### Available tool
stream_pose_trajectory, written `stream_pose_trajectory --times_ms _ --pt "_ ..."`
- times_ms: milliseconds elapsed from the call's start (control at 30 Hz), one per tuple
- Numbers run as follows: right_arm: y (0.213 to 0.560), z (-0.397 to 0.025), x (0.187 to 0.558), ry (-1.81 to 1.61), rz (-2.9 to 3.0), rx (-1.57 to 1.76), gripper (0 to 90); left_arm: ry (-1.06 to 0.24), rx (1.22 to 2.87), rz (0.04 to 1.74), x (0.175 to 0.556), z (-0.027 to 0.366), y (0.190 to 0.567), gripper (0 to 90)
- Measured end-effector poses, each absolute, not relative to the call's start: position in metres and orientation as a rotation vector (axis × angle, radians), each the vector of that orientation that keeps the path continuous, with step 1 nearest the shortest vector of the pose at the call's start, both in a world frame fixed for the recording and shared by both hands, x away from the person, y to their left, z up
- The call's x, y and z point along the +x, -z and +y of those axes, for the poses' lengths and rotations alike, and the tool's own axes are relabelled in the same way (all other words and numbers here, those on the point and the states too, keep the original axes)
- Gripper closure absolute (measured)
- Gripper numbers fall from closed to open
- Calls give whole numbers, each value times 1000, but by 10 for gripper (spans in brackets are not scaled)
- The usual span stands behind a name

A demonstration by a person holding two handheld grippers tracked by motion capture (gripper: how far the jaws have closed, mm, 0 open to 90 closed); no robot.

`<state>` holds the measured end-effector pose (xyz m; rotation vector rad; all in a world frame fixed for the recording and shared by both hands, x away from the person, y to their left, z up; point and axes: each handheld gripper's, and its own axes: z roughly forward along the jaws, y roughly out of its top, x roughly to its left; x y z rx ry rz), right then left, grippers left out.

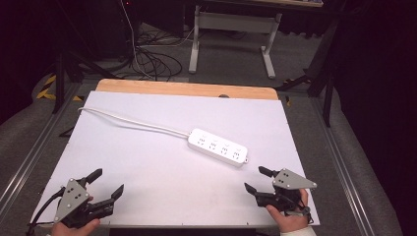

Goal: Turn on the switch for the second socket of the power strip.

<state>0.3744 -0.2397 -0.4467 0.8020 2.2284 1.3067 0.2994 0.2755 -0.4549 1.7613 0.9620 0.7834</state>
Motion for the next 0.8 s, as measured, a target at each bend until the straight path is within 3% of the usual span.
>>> stream_pose_trajectory --times_ms 800 --pt "402 -211 401 -1308 2292 713 312 -795 1774 960 298 275 455 209"
